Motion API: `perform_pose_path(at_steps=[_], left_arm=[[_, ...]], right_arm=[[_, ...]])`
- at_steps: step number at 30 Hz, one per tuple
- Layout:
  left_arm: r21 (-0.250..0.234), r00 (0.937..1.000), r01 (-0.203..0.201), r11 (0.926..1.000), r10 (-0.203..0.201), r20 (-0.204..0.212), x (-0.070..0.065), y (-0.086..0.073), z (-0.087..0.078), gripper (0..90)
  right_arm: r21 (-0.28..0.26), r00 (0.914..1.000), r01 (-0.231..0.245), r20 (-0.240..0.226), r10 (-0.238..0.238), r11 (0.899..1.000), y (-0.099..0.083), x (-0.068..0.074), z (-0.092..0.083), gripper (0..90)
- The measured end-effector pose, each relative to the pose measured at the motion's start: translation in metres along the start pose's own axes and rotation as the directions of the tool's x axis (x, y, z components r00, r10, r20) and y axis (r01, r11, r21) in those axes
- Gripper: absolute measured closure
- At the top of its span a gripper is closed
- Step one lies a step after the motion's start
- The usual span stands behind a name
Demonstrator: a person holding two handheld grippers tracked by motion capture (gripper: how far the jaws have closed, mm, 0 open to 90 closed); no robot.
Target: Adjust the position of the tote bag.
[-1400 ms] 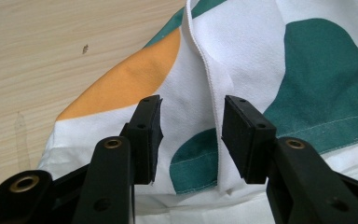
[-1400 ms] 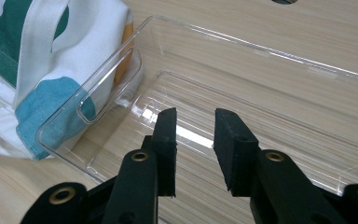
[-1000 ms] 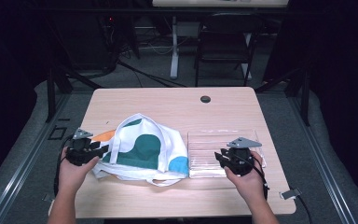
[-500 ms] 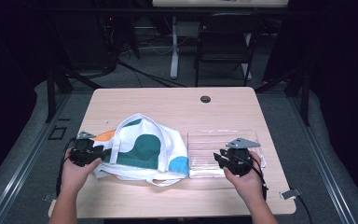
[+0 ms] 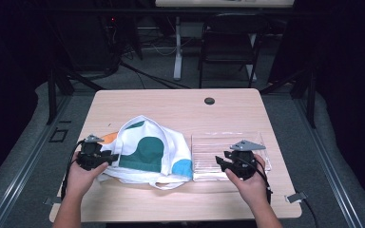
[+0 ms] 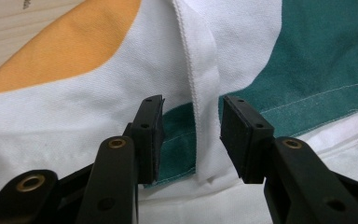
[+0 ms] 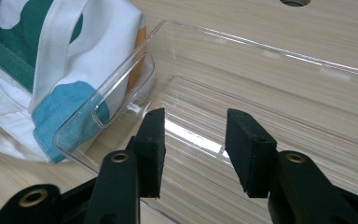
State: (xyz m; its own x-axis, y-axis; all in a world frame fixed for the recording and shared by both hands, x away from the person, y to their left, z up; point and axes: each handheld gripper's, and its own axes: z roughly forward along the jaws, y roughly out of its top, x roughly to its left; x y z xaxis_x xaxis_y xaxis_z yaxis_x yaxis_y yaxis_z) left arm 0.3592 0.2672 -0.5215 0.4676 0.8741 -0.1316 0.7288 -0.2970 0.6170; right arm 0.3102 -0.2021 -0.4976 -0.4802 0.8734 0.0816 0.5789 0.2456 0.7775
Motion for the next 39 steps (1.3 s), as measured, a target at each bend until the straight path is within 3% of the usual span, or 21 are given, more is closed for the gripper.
perform_pose_path(at_steps=[8, 22, 32, 39], left_arm=[[0.019, 0.9999, -0.014, 0.9997, 0.014, 0.003, -0.004, 0.0, 0.005, 61.0], [0.024, 0.9993, -0.028, 0.9993, 0.027, 0.024, -0.006, -0.002, 0.006, 77.1], [0.011, 0.9988, -0.041, 0.9991, 0.041, 0.026, -0.005, -0.001, 0.0, 87.4], [-0.02, 0.9981, -0.055, 0.9983, 0.056, 0.027, -0.007, 0.002, -0.008, 87.9]], right_arm=[[-0.022, 0.9999, -0.008, 0.012, 0.008, 1.0, -0.001, 0.002, 0.0, 56.6], [-0.009, 0.9995, 0.03, 0.01, -0.03, 1.0, -0.001, 0.005, -0.001, 73.1], [-0.002, 0.9986, 0.041, -0.035, -0.041, 0.999, -0.001, 0.009, 0.001, 75.8], [-0.002, 0.9974, 0.049, -0.053, -0.049, 0.999, 0.0, 0.013, 0.0, 80.0]])
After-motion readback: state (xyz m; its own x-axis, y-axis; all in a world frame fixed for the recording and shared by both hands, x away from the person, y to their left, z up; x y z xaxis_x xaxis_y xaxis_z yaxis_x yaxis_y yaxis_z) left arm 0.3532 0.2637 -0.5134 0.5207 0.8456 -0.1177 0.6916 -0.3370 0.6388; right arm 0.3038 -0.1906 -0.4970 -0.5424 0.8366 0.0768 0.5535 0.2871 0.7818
